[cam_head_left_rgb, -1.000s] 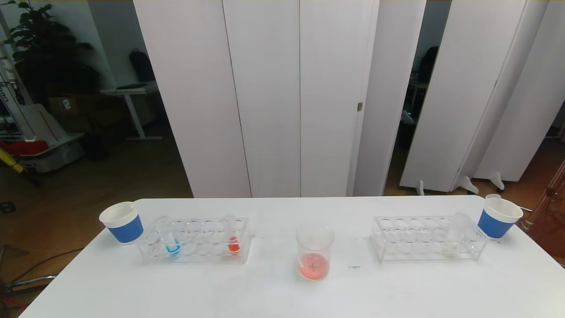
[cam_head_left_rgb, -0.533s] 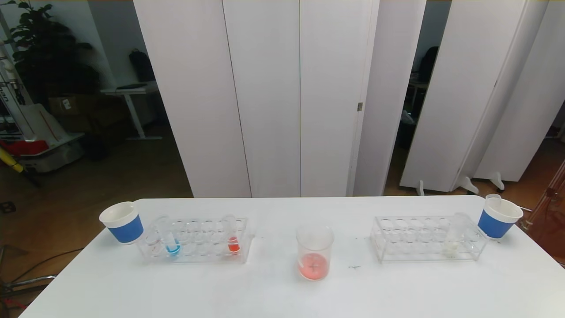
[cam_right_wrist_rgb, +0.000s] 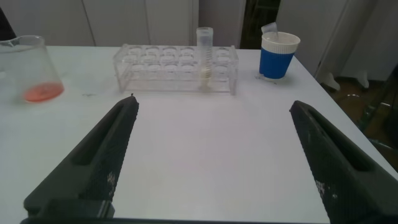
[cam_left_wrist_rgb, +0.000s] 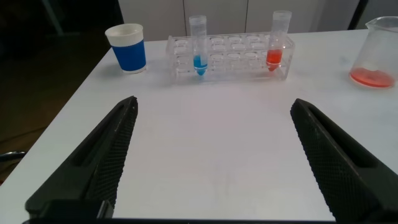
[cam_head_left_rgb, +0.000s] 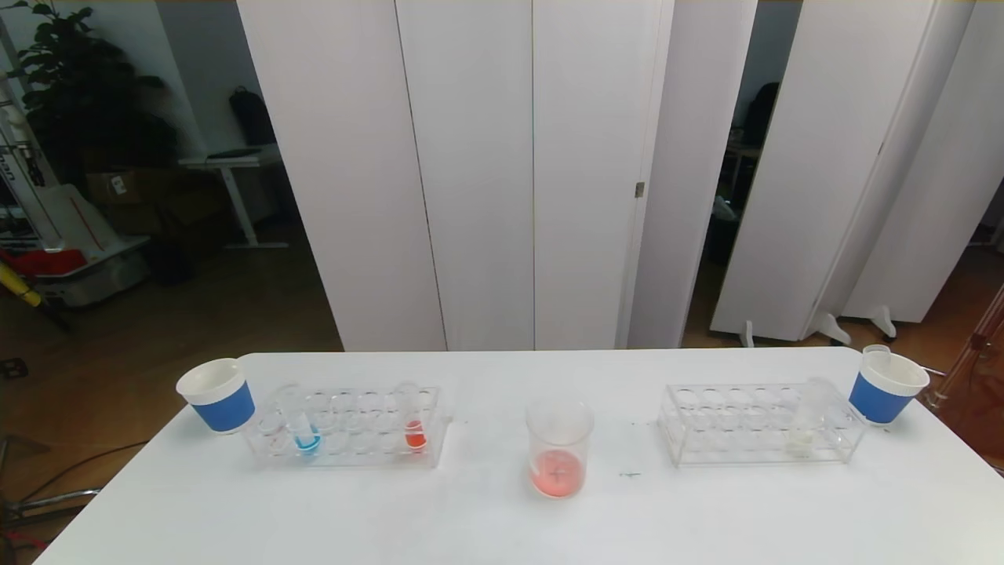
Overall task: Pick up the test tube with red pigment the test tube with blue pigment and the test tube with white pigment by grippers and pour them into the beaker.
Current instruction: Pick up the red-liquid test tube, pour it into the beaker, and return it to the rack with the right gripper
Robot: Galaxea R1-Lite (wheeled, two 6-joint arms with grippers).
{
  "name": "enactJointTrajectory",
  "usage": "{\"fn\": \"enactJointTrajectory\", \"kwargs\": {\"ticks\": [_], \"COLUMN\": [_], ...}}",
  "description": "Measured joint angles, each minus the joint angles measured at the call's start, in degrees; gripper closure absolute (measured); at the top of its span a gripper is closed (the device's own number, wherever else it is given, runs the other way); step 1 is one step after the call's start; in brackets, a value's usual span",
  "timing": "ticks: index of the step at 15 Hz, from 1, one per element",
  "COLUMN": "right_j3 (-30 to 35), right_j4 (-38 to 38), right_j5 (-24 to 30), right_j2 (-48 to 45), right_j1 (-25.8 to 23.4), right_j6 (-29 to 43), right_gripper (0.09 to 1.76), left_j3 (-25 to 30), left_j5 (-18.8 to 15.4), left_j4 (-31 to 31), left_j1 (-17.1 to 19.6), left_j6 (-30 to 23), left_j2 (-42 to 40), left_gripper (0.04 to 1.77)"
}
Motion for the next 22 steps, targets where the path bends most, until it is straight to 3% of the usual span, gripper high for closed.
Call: {"fn": "enactJointTrajectory", "kwargs": {"ticks": [22], "right_j3": [0.1], "right_j4": [0.1], "right_j5": [0.0], "right_j2": [0.0], "right_j1": [-0.1], "right_j6": [0.0], "right_gripper": [0.1], "left_j3": [0.0], "left_j5": [0.0], "left_j4": [0.0], "left_j1": [0.0], "left_j6": [0.0], "left_j2": [0.0], "left_gripper": [0.06]}}
